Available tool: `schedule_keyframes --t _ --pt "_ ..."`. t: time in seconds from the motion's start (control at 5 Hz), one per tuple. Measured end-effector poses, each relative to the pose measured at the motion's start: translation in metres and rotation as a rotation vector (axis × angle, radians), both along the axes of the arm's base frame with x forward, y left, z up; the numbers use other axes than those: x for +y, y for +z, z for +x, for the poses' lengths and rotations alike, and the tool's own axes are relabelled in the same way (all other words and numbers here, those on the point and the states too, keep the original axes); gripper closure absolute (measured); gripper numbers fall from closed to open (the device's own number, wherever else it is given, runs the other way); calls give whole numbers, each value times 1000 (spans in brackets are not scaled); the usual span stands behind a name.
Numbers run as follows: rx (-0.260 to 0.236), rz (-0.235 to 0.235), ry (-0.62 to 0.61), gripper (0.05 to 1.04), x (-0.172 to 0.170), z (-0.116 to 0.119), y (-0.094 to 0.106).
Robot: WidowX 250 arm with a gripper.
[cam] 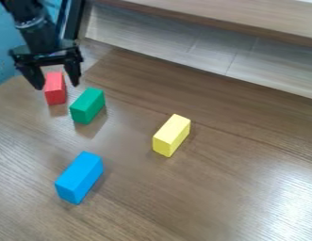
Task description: Move green block to the right side of table
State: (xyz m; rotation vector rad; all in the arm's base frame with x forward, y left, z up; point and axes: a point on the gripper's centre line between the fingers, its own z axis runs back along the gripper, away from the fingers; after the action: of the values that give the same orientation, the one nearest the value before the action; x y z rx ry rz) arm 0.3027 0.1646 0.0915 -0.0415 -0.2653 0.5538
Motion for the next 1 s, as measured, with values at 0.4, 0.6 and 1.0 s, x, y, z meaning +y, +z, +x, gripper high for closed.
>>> schedule_keyframes --t 0.4,0.6,1.0 --pt "0 -1 -15 84 -2 10 -3" --pt "19 1 -24 84 -3 10 -10" --pt "53 5 -60 84 -13 17 -28"
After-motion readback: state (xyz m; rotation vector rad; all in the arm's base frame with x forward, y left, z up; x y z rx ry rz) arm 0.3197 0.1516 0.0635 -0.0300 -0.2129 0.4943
